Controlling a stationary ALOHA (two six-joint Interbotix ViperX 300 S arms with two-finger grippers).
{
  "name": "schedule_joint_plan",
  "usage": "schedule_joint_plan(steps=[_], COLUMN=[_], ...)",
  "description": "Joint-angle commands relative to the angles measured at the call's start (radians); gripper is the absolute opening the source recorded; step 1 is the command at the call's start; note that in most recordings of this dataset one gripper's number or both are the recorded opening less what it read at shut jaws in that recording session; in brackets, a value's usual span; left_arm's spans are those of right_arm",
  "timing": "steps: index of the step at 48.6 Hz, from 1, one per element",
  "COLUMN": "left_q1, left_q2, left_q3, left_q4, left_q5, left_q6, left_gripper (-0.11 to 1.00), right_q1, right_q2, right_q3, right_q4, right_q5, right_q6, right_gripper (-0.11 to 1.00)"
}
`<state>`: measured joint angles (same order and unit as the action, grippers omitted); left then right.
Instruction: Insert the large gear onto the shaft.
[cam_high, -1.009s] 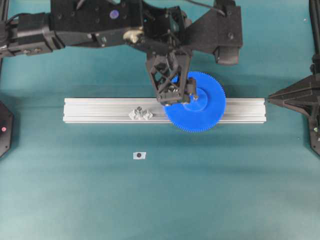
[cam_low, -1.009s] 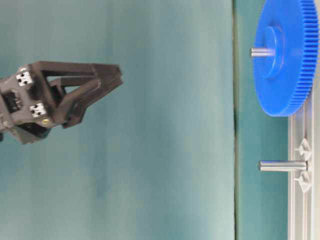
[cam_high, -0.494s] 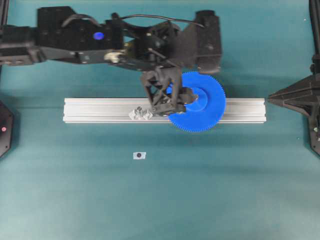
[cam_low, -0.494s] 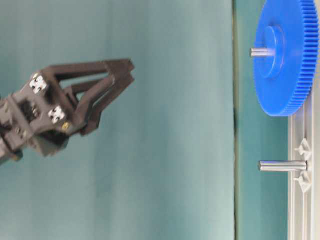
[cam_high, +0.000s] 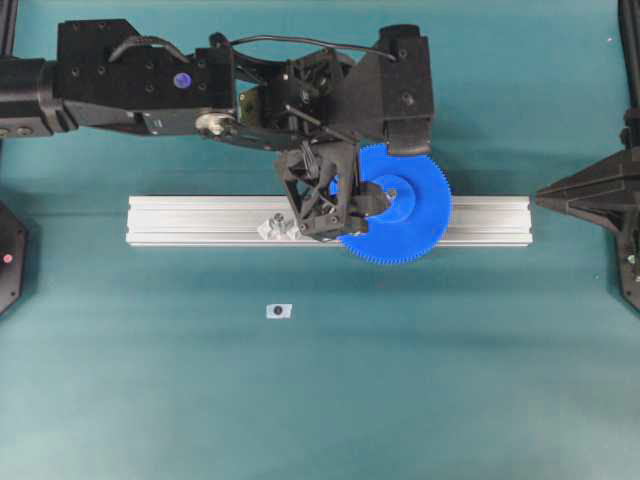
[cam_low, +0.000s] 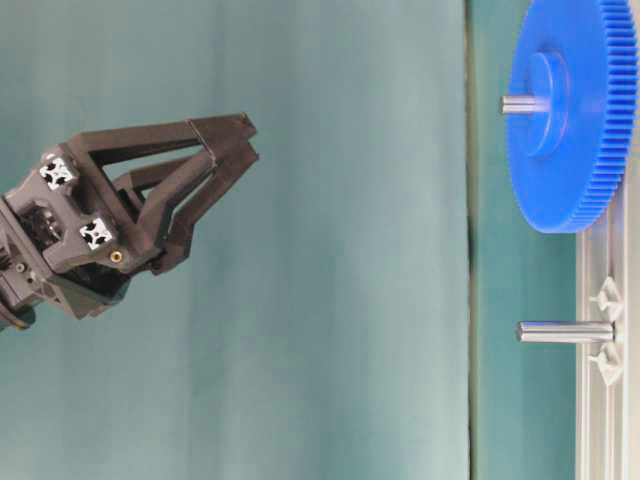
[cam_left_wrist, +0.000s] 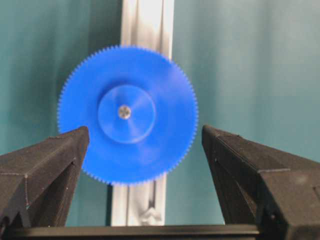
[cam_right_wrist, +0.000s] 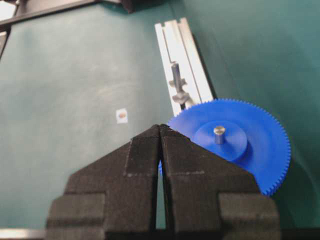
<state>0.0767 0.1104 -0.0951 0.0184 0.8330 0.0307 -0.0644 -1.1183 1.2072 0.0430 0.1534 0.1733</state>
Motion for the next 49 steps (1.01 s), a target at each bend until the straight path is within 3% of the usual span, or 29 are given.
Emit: schedule_joint_plan(steps=[1,49], left_q1=[-0.003,-0.005], left_q2=[-0.037,-0.014], left_q3=[-0.026,-0.04], left_q4=[0.002,0.002], left_q5=[-0.009,-0.002], left_q6=[-0.002,-0.002], left_gripper=[0.88,0.87], right_q1=[-0.002,0.0], right_q2=[0.006,0.006], right_q3=[-0.009,-0.005], right_q4=[0.0,0.0], right_q5=[-0.008,-0.008], right_q6=[0.009,0.009], right_gripper=[0.04,0.04])
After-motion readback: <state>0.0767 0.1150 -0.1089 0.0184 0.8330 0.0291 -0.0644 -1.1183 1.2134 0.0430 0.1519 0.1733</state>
